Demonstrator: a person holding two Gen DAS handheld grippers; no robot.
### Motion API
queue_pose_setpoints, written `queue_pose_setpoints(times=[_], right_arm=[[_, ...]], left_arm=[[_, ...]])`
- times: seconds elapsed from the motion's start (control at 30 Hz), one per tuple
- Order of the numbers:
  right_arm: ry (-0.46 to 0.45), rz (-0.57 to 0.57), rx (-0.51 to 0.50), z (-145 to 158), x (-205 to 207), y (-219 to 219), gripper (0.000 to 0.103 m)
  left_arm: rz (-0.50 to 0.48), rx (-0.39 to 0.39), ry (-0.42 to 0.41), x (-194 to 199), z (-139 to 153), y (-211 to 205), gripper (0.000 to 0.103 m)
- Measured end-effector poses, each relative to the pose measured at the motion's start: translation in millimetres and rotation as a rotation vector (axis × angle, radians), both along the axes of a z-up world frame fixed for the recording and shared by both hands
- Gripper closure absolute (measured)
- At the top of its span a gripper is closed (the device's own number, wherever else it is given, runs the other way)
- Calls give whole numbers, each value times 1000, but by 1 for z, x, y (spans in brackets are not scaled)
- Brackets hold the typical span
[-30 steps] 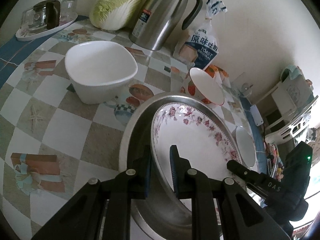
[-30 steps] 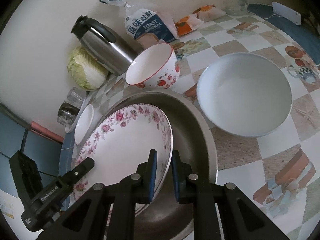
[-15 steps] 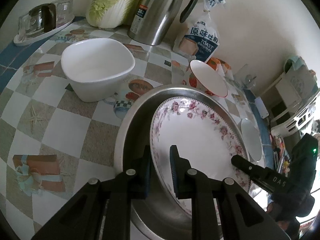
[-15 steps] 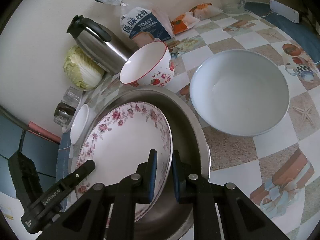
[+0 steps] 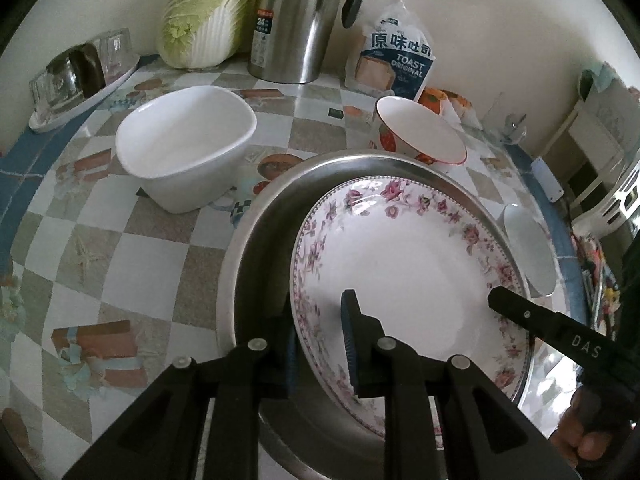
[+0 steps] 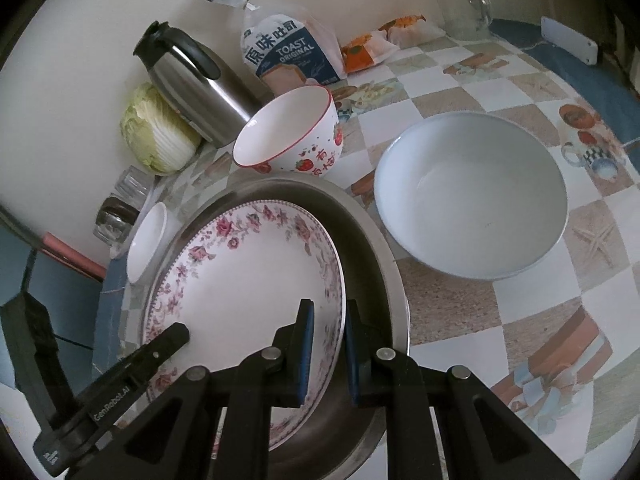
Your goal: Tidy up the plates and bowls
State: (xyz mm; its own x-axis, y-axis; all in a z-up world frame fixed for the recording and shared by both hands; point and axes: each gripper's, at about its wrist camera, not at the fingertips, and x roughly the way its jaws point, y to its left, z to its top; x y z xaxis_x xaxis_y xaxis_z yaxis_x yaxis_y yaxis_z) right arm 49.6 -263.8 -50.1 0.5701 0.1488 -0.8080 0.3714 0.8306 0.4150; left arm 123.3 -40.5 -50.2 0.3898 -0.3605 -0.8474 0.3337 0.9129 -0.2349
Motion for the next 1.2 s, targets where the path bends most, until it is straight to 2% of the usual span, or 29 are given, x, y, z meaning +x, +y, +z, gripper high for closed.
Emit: queue_pose_setpoints(times=[0.53,0.8,1.2], right_arm=[[30,35,-112,2,3,8,88],[55,71,-207,3,7,19,88],[57,70,-200,3,7,16,89]], left_arm=[[-18,171,-64,-8,0,-16,75],[-20,211,-94,-10,0,-20,71],[-22,200,-90,-9,1,-19,69]])
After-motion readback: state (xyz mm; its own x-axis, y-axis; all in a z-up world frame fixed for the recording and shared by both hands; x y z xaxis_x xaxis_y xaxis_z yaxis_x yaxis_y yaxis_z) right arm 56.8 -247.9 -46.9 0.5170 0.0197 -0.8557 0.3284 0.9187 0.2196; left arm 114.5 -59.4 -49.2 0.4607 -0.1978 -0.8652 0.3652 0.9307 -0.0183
